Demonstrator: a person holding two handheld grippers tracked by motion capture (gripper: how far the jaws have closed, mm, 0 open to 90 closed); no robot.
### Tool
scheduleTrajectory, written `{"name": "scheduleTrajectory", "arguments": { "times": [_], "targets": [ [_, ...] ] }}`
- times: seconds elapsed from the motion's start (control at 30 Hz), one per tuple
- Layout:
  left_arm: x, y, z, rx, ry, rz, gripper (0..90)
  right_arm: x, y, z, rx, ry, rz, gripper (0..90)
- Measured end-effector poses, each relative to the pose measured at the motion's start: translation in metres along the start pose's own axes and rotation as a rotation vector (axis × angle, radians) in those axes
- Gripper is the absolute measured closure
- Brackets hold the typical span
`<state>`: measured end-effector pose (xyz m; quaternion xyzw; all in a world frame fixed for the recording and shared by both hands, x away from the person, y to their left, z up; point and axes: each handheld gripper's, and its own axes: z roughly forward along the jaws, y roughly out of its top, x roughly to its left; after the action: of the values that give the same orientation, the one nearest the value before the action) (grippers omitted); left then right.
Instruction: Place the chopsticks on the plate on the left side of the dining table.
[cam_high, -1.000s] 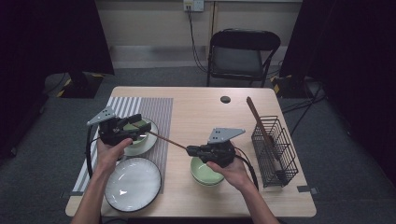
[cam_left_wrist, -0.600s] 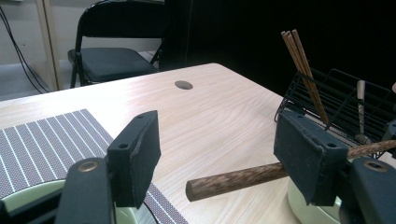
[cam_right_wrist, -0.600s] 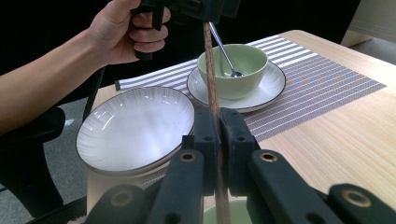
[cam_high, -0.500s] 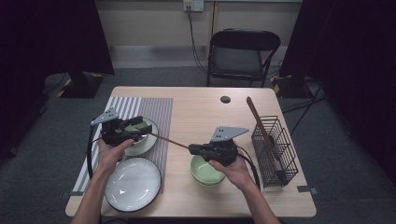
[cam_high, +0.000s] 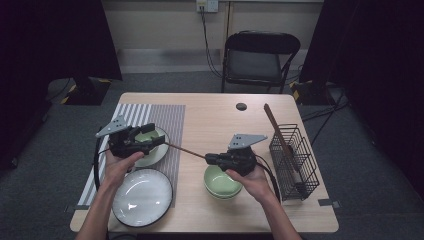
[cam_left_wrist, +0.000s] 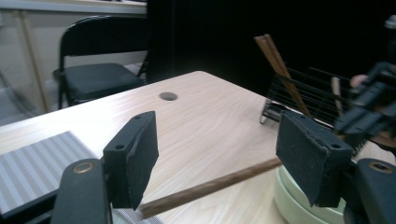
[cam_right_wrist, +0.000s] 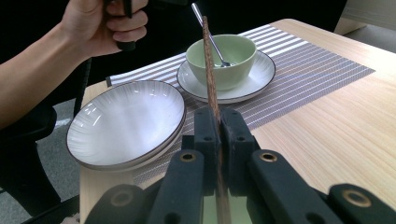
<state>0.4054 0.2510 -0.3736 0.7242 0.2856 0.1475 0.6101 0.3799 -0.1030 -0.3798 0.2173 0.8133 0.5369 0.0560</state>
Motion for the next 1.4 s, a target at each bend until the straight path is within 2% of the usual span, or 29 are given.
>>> {"name": "scheduleTrajectory", "arguments": {
  "times": [0.1, 0.13, 0.2, 0.37, 0.47, 0.5, 0.73, 1.13, 1.2, 1.23, 1.27, 1.33, 1.4],
  "targets": [
    [-0.010, -0.002, 0.012, 0.054, -0.061, 0.059, 31.2, 0.000, 0.001, -0.001, -0.004, -0.004, 0.002, 86.7],
    [-0.014, -0.004, 0.016, 0.072, -0.092, 0.088, 36.3, 0.000, 0.001, -0.002, -0.005, -0.006, 0.002, 86.7],
    [-0.021, -0.006, 0.024, 0.118, -0.097, 0.143, 36.9, 0.000, 0.002, -0.004, -0.007, -0.008, 0.000, 86.7],
    [-0.024, -0.009, 0.030, 0.135, -0.097, 0.154, 34.7, 0.000, 0.002, -0.005, -0.002, -0.005, 0.014, 86.7],
    [-0.023, -0.014, 0.034, 0.185, -0.129, 0.160, 34.2, 0.001, 0.003, -0.005, 0.005, -0.008, 0.014, 86.7],
    [-0.023, -0.016, 0.035, 0.188, -0.125, 0.165, 34.4, 0.002, 0.003, -0.005, 0.006, -0.006, 0.012, 86.7],
    [-0.028, -0.019, 0.040, 0.249, -0.153, 0.219, 47.1, 0.006, 0.006, -0.006, 0.008, 0.008, 0.006, 86.7],
    [-0.034, -0.028, 0.049, 0.316, -0.211, 0.246, 65.5, 0.004, 0.011, -0.016, -0.007, 0.034, 0.036, 86.6],
    [-0.036, -0.031, 0.053, 0.343, -0.261, 0.267, 69.3, 0.004, 0.013, -0.018, -0.015, 0.034, 0.037, 86.7],
    [-0.036, -0.031, 0.053, 0.343, -0.261, 0.267, 72.4, 0.006, 0.016, -0.021, -0.030, 0.035, 0.028, 87.0],
    [-0.040, -0.033, 0.057, 0.347, -0.291, 0.258, 73.5, 0.006, 0.018, -0.022, -0.035, 0.034, 0.026, 87.1],
    [-0.045, -0.036, 0.061, 0.355, -0.310, 0.266, 75.8, 0.006, 0.020, -0.025, -0.050, 0.036, 0.024, 87.2],
    [-0.049, -0.037, 0.065, 0.366, -0.355, 0.272, 78.2, 0.006, 0.020, -0.028, -0.061, 0.027, 0.024, 86.9]
  ]
}}
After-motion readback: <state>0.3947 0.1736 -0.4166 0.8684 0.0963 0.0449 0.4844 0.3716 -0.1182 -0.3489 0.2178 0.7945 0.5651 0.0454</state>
